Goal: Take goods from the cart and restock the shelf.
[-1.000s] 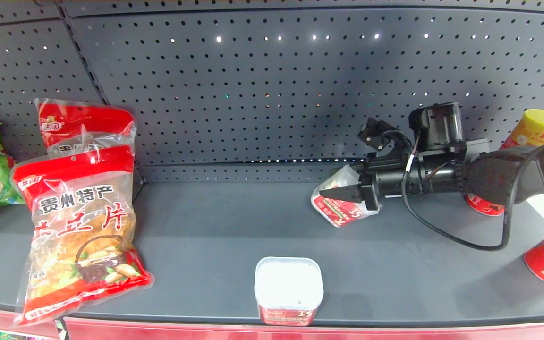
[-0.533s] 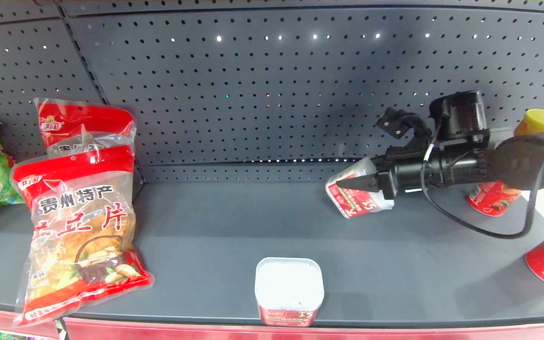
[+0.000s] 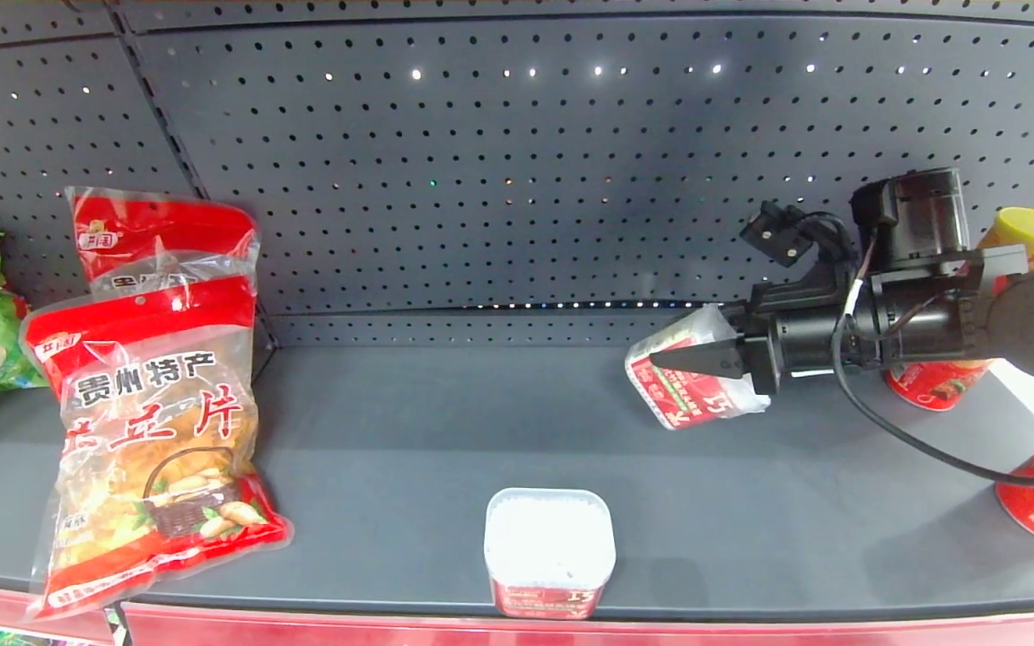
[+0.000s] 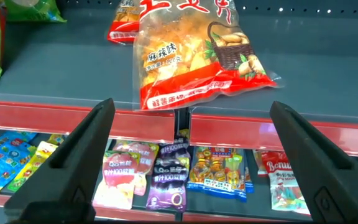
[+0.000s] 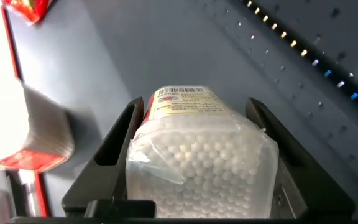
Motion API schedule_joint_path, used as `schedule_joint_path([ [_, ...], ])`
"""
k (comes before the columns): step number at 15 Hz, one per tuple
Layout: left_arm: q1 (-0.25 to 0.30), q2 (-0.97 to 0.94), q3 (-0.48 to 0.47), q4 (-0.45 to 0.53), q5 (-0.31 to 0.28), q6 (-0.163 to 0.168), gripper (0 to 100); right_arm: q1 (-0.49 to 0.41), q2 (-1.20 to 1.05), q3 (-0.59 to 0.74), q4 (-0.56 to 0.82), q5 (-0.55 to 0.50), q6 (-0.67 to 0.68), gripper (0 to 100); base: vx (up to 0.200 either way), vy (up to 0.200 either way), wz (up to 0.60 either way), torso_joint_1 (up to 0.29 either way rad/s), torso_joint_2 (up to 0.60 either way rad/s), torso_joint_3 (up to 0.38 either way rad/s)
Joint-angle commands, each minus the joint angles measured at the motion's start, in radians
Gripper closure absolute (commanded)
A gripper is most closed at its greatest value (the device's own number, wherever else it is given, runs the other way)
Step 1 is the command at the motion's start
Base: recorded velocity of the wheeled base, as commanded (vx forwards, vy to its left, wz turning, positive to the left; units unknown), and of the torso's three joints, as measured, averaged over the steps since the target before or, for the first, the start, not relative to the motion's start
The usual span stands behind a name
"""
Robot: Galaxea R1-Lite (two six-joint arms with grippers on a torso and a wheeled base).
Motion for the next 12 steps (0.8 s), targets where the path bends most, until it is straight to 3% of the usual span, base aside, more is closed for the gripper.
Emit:
schedule_joint_path([
  [1,0.0,0.001,0.0,0.0,0.0,-0.001,0,-0.004,-0.022,0.013,-0.008,0.0,0.0,100,0.0,0.0,0.0,0.0,0.0,0.0],
  [7,0.0,0.001,0.0,0.0,0.0,-0.001,0,0.002,-0.007,0.005,-0.01,0.0,-0.002,100,0.0,0.0,0.0,0.0,0.0,0.0],
  [12,0.0,0.001,0.0,0.0,0.0,-0.001,0,0.029,0.071,-0.099,-0.008,-0.003,-0.003,100,0.0,0.0,0.0,0.0,0.0,0.0],
])
